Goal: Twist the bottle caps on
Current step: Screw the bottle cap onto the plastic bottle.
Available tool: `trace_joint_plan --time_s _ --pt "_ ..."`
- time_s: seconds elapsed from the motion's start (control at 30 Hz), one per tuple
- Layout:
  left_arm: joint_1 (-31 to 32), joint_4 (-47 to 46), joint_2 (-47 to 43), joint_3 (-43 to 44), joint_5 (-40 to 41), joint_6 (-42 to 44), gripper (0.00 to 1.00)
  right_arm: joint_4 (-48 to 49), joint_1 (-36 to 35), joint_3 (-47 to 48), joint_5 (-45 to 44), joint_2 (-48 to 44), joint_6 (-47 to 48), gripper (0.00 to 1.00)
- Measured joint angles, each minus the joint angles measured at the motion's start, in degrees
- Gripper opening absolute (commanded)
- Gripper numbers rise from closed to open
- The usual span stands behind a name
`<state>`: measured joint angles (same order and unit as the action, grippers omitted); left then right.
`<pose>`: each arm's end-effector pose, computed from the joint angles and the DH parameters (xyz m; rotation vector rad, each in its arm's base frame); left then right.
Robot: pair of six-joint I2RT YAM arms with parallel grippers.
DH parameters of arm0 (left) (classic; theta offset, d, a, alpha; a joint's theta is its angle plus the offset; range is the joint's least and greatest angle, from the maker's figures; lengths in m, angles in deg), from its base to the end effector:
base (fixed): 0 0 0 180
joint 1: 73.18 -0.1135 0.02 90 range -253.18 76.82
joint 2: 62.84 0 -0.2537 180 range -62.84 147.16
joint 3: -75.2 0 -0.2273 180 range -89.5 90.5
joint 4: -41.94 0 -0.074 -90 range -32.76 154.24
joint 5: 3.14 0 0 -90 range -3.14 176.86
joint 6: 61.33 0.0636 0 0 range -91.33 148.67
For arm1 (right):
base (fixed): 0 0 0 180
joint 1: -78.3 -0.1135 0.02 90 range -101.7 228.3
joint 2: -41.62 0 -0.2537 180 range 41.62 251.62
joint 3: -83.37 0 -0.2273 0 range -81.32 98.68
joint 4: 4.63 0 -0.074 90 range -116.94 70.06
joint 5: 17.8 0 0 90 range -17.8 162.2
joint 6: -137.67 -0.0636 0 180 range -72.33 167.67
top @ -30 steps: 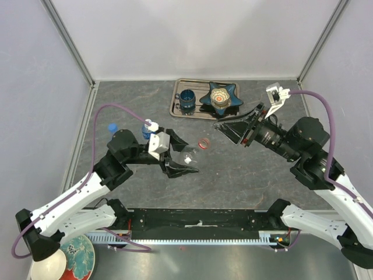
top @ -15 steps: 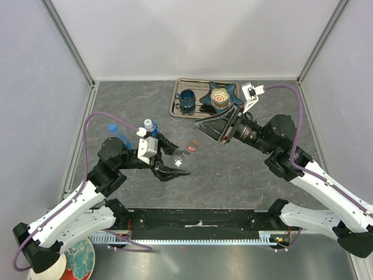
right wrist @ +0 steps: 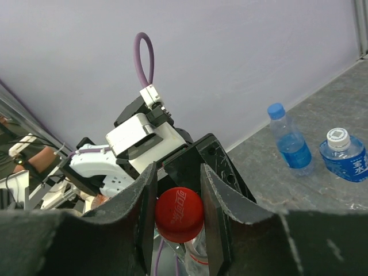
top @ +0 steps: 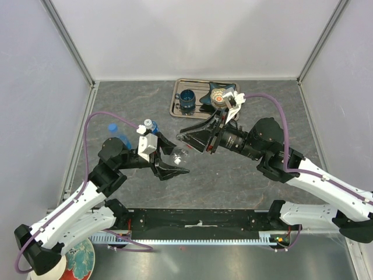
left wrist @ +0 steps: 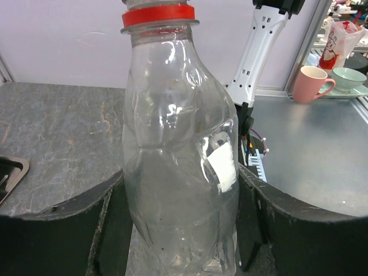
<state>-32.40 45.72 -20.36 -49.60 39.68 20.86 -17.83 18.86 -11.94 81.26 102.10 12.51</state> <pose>0.0986 -0.1466 0.3531 1.1007 1.1583 -1.2511 0.1117 0.2088 0.4536 -0.4697 1.4779 1.4593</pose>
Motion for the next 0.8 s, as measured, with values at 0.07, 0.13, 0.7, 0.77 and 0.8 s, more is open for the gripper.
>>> trace_joint_plan --time_s 0.07,0.13,0.7,0.77,0.8 --pt "-0.6 -0.3 0.0 0.0 0.0 -0.4 0.02 -0.4 -0.1 0.2 -0.9 0.0 1.1 0.27" --pt "-1.0 -0.4 0.0 0.0 -0.1 -0.7 0.02 -0.8 -0.1 0.2 -1.7 -0.3 2.0 0.27" --pt "-3.2 -2.4 -0.9 -0.1 -1.7 -3.5 0.02 -1.9 -0.3 1.6 -3.3 1.0 6.1 0.27" --pt "-3.4 -2.4 -1.1 -0.2 -1.7 -3.6 0.02 -1.8 -0.3 1.9 -3.3 1.5 6.3 0.27" --pt "-3.5 -2.4 -1.1 -0.3 -1.7 -3.7 0.02 -1.7 -0.3 2.0 -3.3 1.6 6.4 0.27"
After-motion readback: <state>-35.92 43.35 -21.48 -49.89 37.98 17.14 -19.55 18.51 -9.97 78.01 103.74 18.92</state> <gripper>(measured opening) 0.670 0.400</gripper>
